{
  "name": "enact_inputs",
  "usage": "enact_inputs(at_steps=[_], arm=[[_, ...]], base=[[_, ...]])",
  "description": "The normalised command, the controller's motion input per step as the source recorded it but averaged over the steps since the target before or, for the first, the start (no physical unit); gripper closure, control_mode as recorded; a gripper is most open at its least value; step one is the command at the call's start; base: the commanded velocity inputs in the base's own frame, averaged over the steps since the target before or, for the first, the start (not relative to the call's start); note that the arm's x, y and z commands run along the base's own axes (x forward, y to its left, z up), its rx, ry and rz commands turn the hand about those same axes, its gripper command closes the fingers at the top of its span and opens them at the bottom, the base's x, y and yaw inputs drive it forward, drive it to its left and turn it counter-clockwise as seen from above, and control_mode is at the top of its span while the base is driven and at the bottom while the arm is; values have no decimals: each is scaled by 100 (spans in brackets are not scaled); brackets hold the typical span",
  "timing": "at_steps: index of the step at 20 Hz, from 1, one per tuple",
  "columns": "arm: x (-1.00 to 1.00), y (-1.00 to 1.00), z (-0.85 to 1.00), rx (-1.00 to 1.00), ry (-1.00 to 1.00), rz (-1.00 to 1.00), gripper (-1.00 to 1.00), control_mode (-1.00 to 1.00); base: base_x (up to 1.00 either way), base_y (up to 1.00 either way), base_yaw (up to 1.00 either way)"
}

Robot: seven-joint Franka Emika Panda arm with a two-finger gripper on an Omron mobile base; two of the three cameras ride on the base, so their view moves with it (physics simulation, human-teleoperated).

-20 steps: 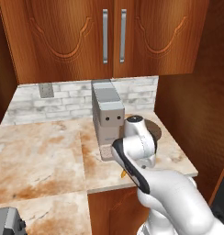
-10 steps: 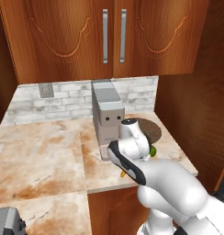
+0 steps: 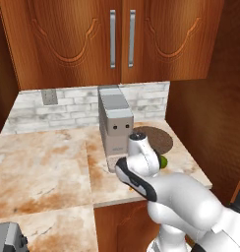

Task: Place the carrot and lime inside the fridge drawer. Close the drawer after placing the vegetables.

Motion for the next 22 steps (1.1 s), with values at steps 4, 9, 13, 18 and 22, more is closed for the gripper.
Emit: enact_inputs(at_steps=[4,9,13,18,22], arm=[[11,0,-15,0,0,0,-100,-100],[5,0,-2,1,0,0,-100,-100],[4,0,-20,0,0,0,-100,-100],[14,2,-24,0,1,0,-100,-100],[13,4,-14,0,0,0,-100,-100]], base=[[0,0,0],[0,0,0],[0,0,0],[0,0,0],[0,0,0]])
